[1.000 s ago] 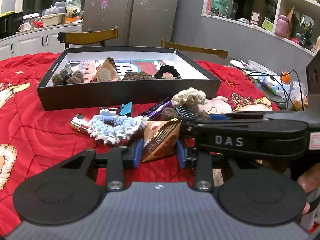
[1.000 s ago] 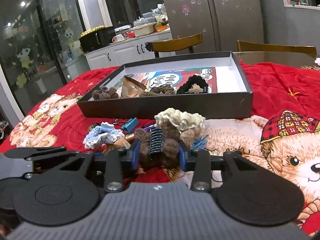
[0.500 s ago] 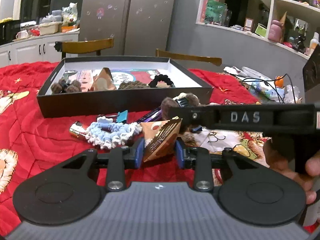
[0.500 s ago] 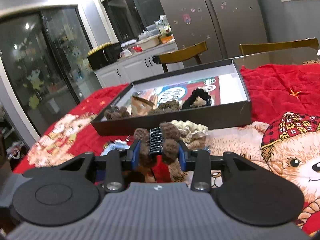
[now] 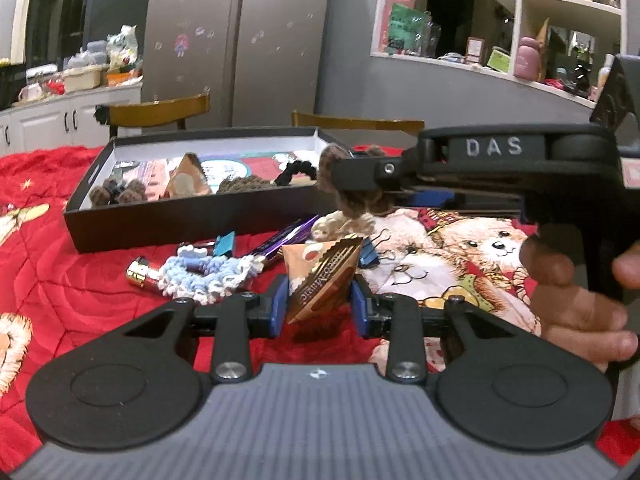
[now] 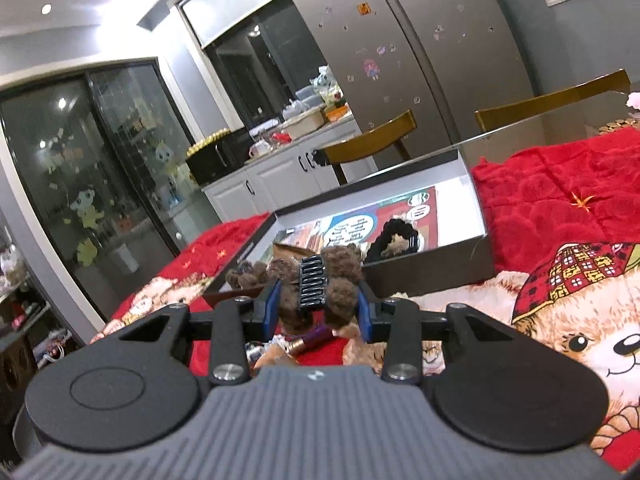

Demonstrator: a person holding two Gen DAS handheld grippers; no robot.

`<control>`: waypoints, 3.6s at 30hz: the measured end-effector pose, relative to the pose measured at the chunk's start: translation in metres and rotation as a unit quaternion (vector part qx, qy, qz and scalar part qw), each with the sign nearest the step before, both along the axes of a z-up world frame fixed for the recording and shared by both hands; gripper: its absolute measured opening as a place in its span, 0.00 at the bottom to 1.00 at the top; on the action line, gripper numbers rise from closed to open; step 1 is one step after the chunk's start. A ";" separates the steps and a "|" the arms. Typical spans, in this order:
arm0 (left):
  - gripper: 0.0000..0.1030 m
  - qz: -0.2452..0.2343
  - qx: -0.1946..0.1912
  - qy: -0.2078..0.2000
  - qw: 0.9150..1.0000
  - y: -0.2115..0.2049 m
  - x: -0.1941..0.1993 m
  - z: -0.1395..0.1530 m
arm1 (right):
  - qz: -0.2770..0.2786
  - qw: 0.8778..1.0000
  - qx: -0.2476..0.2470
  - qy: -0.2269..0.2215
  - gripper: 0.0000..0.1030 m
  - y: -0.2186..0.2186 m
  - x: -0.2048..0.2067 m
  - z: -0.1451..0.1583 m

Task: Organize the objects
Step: 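Grasp the tan printed snack bag with left tool while right tool lifts the clip toward the box, then carry the snack bag over the black box with left tool while right tool carries the pompom clip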

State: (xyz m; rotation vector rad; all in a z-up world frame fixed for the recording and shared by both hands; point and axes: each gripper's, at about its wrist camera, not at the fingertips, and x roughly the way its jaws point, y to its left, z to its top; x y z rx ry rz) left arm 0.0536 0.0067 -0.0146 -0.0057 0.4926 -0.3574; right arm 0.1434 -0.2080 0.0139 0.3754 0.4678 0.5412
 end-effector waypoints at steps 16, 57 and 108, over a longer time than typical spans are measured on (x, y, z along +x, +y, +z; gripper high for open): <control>0.37 0.025 -0.009 -0.054 0.998 0.007 -0.008 0.017 | -0.031 0.999 0.033 -0.013 0.40 -0.011 0.007 0.001; 0.48 0.040 0.039 0.033 0.998 -0.009 0.057 -0.006 | -0.028 0.998 0.048 0.004 0.41 -0.010 -0.001 0.001; 0.32 0.147 -0.071 -0.069 0.984 0.136 0.139 0.098 | -0.050 0.997 0.015 0.062 0.41 0.103 0.136 0.044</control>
